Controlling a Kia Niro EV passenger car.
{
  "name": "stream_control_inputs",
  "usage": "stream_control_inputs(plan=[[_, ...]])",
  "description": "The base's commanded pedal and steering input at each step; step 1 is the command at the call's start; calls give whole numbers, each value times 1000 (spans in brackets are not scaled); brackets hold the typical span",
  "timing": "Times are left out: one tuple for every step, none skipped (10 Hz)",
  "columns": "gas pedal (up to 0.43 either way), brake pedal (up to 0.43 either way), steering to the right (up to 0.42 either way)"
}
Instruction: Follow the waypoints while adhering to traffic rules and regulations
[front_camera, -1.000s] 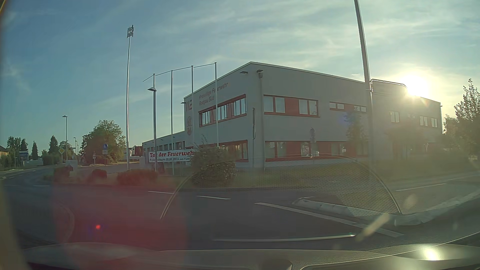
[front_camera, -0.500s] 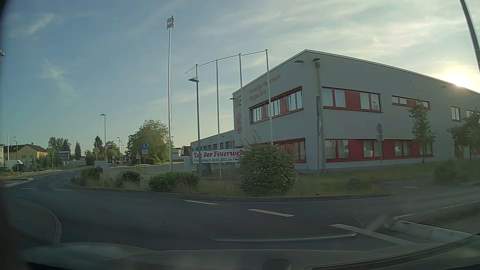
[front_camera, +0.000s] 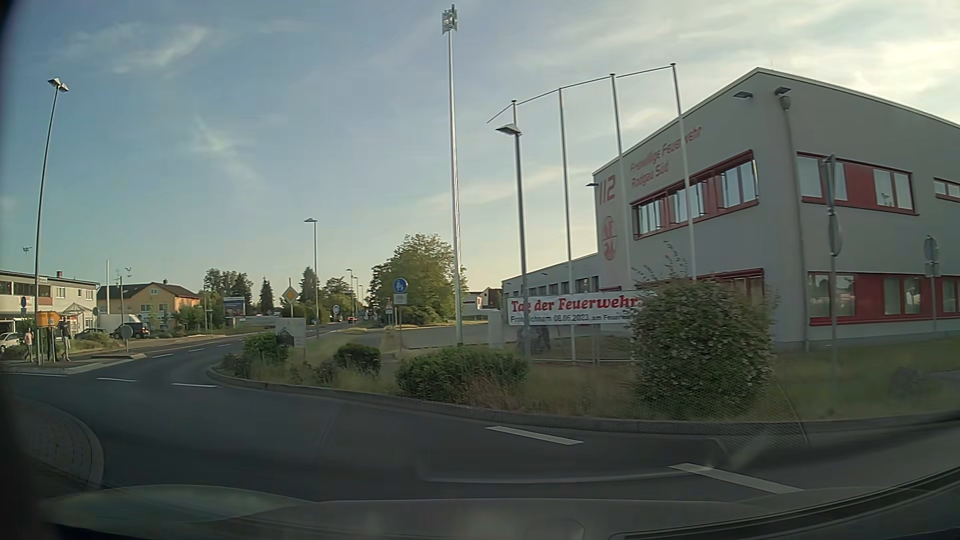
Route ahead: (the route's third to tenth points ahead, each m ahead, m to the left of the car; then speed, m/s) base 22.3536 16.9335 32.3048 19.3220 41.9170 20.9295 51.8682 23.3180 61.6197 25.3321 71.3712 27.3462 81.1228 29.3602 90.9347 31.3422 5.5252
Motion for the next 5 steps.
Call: stream_control_inputs(plan=[[0,30,-333],[0,49,-333],[0,98,-332],[0,159,-327],[0,189,-326]])
